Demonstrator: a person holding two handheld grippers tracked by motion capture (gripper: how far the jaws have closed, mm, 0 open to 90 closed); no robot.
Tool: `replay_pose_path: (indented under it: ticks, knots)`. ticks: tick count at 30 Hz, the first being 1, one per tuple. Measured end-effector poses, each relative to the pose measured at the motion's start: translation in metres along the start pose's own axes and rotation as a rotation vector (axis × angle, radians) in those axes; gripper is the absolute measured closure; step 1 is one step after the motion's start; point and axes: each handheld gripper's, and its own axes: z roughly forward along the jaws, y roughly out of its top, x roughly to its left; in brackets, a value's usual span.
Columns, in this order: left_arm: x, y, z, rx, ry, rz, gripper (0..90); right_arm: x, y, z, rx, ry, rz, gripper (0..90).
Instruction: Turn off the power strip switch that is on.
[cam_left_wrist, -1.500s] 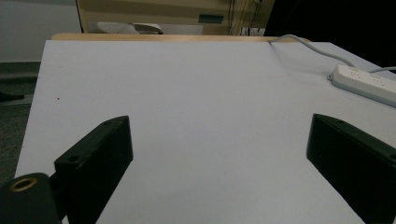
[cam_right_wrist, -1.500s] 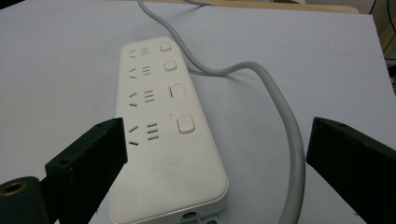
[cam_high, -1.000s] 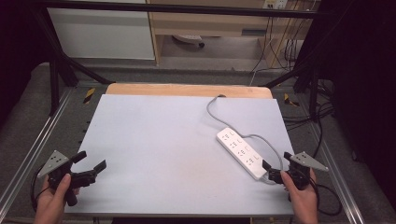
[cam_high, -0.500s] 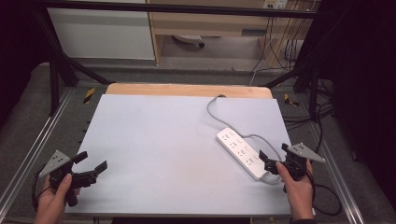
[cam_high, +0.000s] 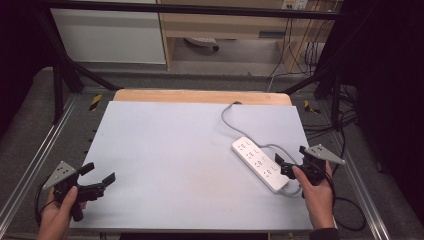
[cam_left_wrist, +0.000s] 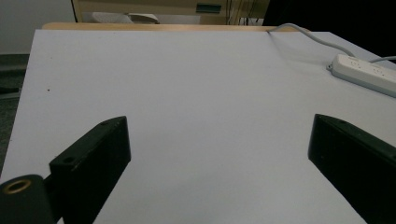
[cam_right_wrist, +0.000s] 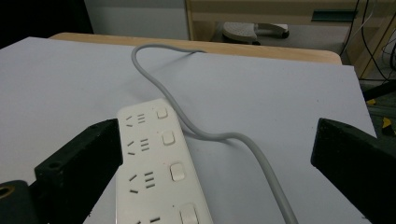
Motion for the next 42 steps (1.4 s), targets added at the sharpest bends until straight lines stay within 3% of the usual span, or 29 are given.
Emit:
replay_pose_path:
  ticks: [18,31,42]
  knots:
    - [0.000,0.000,0.001,0.003,-0.003,0.004,5.7,0.013,0.017,0.023,-0.020,0.017,-0.009,7.5]
    - [0.000,0.000,0.001,0.004,-0.003,0.004,5.7,0.021,0.022,0.037,-0.036,0.001,-0.008,27.4]
    - [0.000,0.000,0.001,0.002,-0.004,0.006,5.7,0.029,0.019,0.048,-0.007,0.010,-0.041,46.3]
